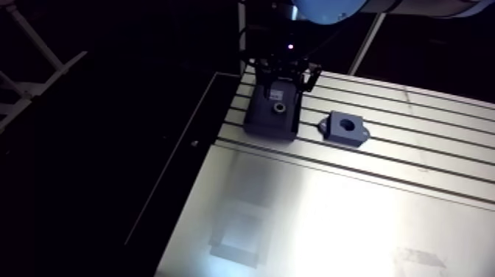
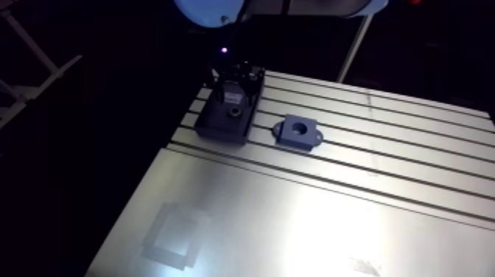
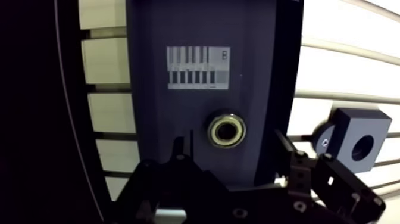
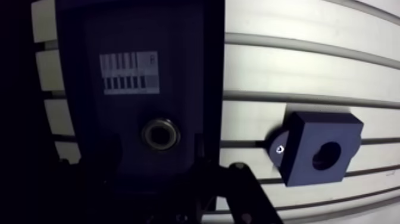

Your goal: Pick up the bearing and press it into the housing until flush.

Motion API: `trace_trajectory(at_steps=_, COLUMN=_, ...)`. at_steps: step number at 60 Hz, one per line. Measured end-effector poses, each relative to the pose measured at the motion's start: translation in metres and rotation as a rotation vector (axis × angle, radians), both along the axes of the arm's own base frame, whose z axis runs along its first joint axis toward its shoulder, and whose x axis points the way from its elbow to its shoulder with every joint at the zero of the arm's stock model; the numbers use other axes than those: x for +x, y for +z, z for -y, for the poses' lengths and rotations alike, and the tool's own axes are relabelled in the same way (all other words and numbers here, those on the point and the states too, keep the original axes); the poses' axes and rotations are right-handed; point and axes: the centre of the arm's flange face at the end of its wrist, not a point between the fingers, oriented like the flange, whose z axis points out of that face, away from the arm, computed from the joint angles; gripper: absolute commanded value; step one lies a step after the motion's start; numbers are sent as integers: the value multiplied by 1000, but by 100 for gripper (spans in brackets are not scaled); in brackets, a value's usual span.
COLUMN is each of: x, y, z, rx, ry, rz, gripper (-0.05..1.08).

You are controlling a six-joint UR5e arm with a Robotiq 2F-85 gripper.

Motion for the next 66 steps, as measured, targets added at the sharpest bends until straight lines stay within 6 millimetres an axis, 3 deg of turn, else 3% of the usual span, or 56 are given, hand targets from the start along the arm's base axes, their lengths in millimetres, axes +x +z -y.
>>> trace_trajectory(at_steps=66, x=0, y=-18, z=4, rx=23, ry=13, rz=4, gripper=34)
